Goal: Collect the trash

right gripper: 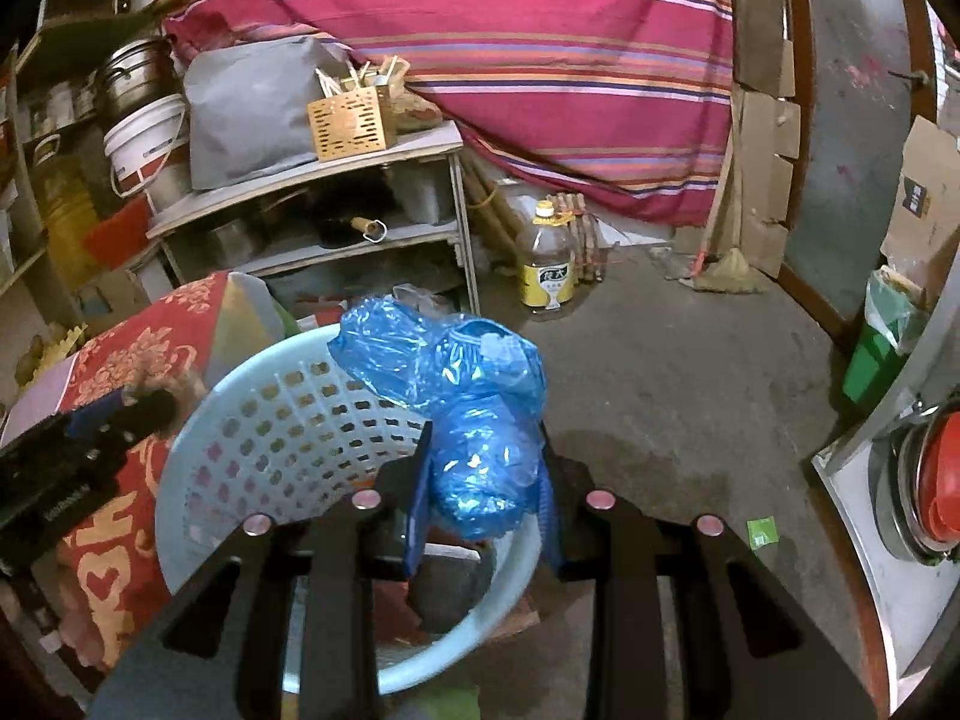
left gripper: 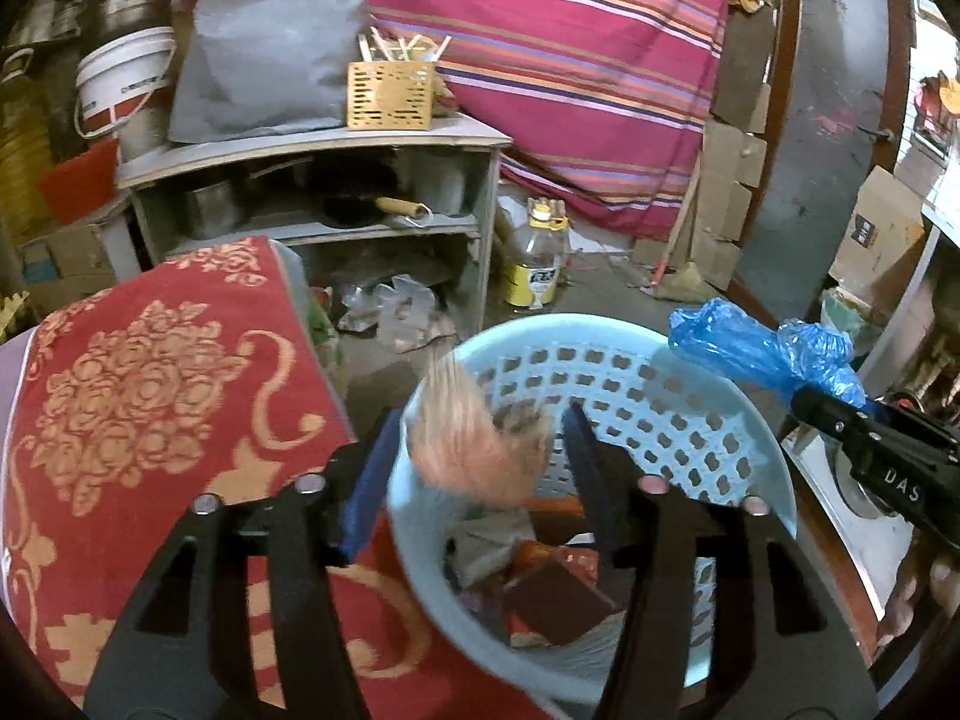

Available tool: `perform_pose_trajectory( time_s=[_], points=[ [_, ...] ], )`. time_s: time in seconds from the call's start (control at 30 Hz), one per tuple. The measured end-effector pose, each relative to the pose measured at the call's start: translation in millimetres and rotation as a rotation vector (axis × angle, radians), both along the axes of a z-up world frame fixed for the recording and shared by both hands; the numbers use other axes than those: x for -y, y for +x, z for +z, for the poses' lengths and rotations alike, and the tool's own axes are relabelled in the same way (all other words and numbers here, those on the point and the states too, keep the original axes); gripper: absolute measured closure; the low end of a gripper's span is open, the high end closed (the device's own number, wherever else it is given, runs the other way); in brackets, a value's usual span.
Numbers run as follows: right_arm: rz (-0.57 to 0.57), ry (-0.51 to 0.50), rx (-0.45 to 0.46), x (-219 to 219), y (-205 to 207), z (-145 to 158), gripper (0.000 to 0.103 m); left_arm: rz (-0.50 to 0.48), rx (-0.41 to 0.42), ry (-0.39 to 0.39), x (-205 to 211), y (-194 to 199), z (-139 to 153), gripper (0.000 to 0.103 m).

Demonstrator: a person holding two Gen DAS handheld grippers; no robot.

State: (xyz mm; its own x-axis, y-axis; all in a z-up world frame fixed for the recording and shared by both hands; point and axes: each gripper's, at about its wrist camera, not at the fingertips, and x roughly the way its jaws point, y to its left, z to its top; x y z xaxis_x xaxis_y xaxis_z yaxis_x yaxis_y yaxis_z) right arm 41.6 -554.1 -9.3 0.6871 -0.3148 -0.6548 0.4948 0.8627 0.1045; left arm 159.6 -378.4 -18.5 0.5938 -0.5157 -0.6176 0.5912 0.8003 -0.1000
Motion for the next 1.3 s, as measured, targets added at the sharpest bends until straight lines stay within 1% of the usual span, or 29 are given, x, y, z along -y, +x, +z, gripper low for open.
perform_pose_trajectory(
  time_s=[0.03, 0.07, 0.17, 0.2, 0.27, 0.37, 0.4, 0.47, 0.5, 0.53, 0.57, 0.67, 0.7, 0.73, 0.8, 0.87, 0.9, 0.93, 1.0, 1.1, 1.17, 1.2, 1.3],
  points=[
    [0.001, 0.003, 0.001, 1, 0, 0, 0.073, 0.005, 0.004, 0.000, 2, -1, -1, 0.034],
    [0.003, 0.004, 0.002, 1, 0, -1, 0.073, 0.009, 0.007, -0.001, 4, -2, -2, 0.027],
    [0.018, -0.005, 0.001, -4, 4, 0, 0.073, 0.017, 0.022, 0.000, 1, -4, 1, 0.024],
    [0.024, -0.006, 0.001, -5, 6, 1, 0.073, 0.024, 0.029, 0.002, -2, -4, 3, 0.020],
    [0.036, -0.009, 0.003, -10, 9, 2, 0.073, 0.058, 0.055, 0.002, -13, -3, 10, 0.014],
    [0.056, -0.011, 0.003, -19, 17, 2, 0.073, 0.107, 0.083, -0.009, -38, -1, 22, 0.008],
    [0.064, -0.010, 0.000, -23, 21, 1, 0.071, 0.125, 0.091, -0.013, -47, -1, 26, 0.007],
    [0.071, -0.012, -0.007, -30, 26, -1, 0.069, 0.169, 0.116, -0.015, -67, -1, 34, 0.006],
    [0.075, -0.015, -0.012, -34, 30, -3, 0.056, 0.197, 0.137, -0.010, -78, -3, 39, 0.006],
    [0.071, -0.021, -0.015, -37, 32, -4, 0.036, 0.215, 0.153, -0.006, -87, -5, 43, 0.006],
    [0.064, -0.030, -0.016, -40, 33, -5, 0.029, 0.228, 0.164, -0.002, -95, -6, 47, 0.006],
    [0.074, -0.017, -0.030, -45, 38, -10, 0.027, 0.262, 0.183, 0.011, -119, -11, 54, 0.006],
    [0.070, -0.013, -0.032, -45, 37, -11, 0.026, 0.280, 0.188, 0.016, -130, -14, 57, 0.006],
    [0.065, -0.011, -0.030, -45, 35, -10, 0.021, 0.291, 0.190, 0.017, -137, -16, 59, 0.006],
    [0.076, -0.001, 0.001, -49, 27, -4, 0.018, 0.309, 0.202, 0.018, -156, -24, 64, 0.006],
    [0.085, 0.019, 0.021, -53, 19, 1, 0.018, 0.326, 0.220, 0.021, -171, -33, 68, 0.006],
    [0.091, 0.035, 0.036, -58, 14, 4, 0.016, 0.333, 0.234, 0.027, -178, -39, 70, 0.006],
    [0.094, 0.042, 0.044, -63, 10, 7, 0.007, 0.344, 0.256, 0.044, -187, -47, 72, 0.006],
    [0.109, 0.027, 0.064, -78, 3, 17, 0.007, 0.365, 0.278, 0.059, -201, -59, 76, 0.006],
    [0.147, -0.029, 0.099, -104, -9, 36, 0.006, 0.400, 0.291, 0.051, -229, -78, 81, 0.006],
    [0.178, -0.051, 0.126, -126, -19, 45, 0.005, 0.437, 0.311, 0.077, -246, -90, 81, 0.005],
    [0.188, -0.053, 0.130, -133, -22, 48, 0.005, 0.459, 0.327, 0.097, -254, -98, 81, 0.005],
    [0.230, -0.053, 0.142, -164, -32, 50, 0.005, 0.497, 0.338, 0.113, -273, -113, 77, 0.005]
  ],
)
